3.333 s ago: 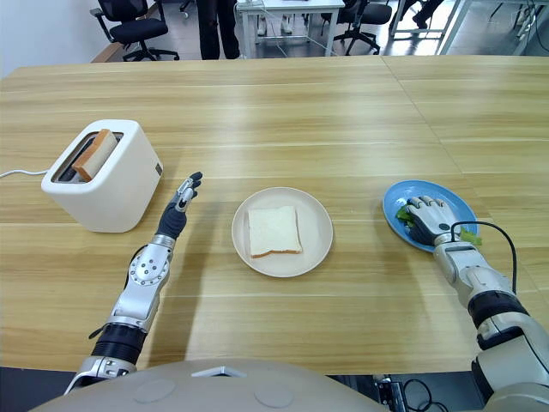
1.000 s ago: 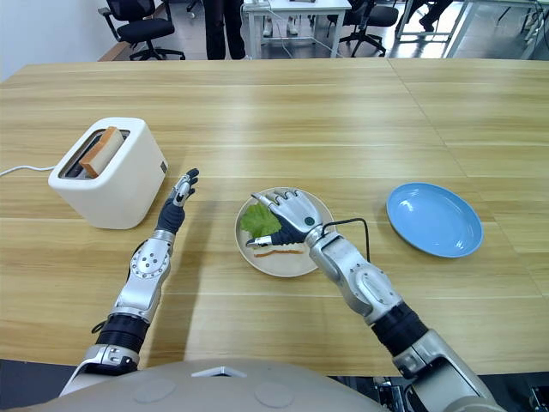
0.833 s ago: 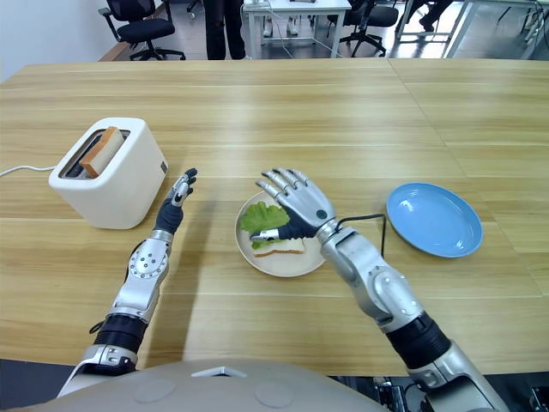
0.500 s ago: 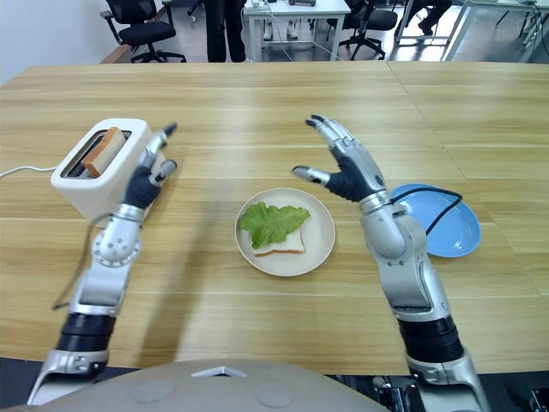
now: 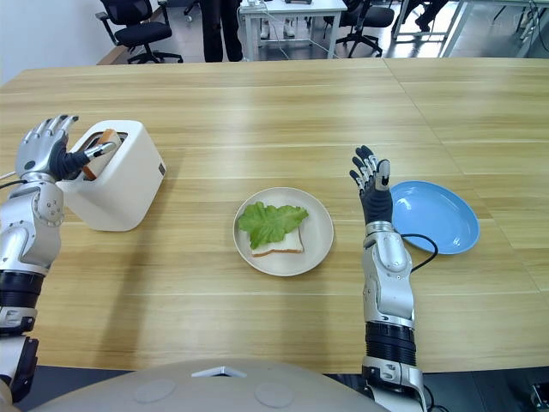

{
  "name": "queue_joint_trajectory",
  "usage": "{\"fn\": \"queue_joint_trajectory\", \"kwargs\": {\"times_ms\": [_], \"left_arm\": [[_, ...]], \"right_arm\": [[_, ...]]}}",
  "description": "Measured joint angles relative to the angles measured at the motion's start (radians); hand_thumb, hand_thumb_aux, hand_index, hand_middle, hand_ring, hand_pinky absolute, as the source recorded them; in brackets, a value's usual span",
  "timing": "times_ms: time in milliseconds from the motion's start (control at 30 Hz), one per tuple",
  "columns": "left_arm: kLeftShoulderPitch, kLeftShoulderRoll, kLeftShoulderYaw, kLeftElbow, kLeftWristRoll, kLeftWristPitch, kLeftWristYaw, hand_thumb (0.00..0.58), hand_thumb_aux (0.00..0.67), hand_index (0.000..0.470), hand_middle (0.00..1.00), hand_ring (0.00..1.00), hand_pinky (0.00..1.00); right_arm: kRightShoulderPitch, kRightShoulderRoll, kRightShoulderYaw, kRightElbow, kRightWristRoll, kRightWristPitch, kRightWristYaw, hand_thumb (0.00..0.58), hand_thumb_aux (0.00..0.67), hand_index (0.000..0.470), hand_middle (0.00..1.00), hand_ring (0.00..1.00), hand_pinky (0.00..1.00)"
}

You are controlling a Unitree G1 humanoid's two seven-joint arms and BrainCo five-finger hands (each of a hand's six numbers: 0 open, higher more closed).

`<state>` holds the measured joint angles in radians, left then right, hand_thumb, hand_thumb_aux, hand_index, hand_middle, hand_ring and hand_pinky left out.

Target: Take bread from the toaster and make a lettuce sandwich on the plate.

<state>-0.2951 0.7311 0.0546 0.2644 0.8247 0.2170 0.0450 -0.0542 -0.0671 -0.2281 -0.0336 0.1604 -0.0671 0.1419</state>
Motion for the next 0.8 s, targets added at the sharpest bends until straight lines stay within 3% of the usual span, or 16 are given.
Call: {"fn": "queue_joint_trajectory", "kwargs": {"times_ms": [267, 300, 333, 367, 400, 433, 467, 800], "left_arm": [[-0.003, 0.000, -0.036, 0.058, -0.013, 0.024, -0.002, 0.000, 0.000, 0.000, 0.00, 0.00, 0.00], [-0.006, 0.000, -0.038, 0.061, -0.020, 0.024, -0.002, 0.156, 0.097, 0.067, 0.00, 0.00, 0.00], [-0.008, 0.000, -0.038, 0.062, -0.026, 0.023, -0.001, 0.520, 0.455, 0.312, 0.00, 0.00, 0.00], [-0.010, 0.000, -0.038, 0.062, -0.034, 0.021, 0.000, 0.580, 0.670, 0.460, 0.34, 0.34, 0.34], [-0.013, 0.000, -0.038, 0.063, -0.045, 0.019, 0.005, 0.580, 0.670, 0.460, 0.58, 0.58, 0.58], [-0.014, 0.000, -0.037, 0.063, -0.053, 0.016, 0.016, 0.580, 0.670, 0.460, 0.58, 0.58, 0.58], [-0.014, 0.000, -0.037, 0.063, -0.055, 0.015, 0.019, 0.580, 0.670, 0.460, 1.00, 1.00, 1.00], [-0.013, -0.004, -0.033, 0.030, -0.125, -0.028, 0.082, 0.580, 0.670, 0.460, 1.00, 1.00, 1.00]], "right_arm": [[0.007, -0.016, 0.012, 0.025, -0.020, -0.031, -0.013, 0.000, 0.000, 0.000, 0.00, 0.00, 0.00], [0.007, -0.017, 0.018, 0.026, -0.025, -0.035, -0.015, 0.000, 0.000, 0.000, 0.00, 0.00, 0.00], [0.007, -0.019, 0.023, 0.026, -0.029, -0.036, -0.017, 0.000, 0.000, 0.000, 0.00, 0.00, 0.00], [0.008, -0.021, 0.026, 0.026, -0.031, -0.038, -0.018, 0.000, 0.000, 0.000, 0.00, 0.00, 0.00], [0.008, -0.024, 0.029, 0.026, -0.033, -0.039, -0.019, 0.000, 0.000, 0.000, 0.00, 0.00, 0.00], [0.008, -0.028, 0.031, 0.026, -0.033, -0.040, -0.019, 0.000, 0.000, 0.000, 0.00, 0.00, 0.00], [0.008, -0.029, 0.031, 0.026, -0.033, -0.041, -0.020, 0.000, 0.000, 0.000, 0.00, 0.00, 0.00], [0.012, -0.057, 0.032, 0.035, -0.034, -0.046, -0.027, 0.000, 0.000, 0.000, 0.00, 0.00, 0.00]]}}
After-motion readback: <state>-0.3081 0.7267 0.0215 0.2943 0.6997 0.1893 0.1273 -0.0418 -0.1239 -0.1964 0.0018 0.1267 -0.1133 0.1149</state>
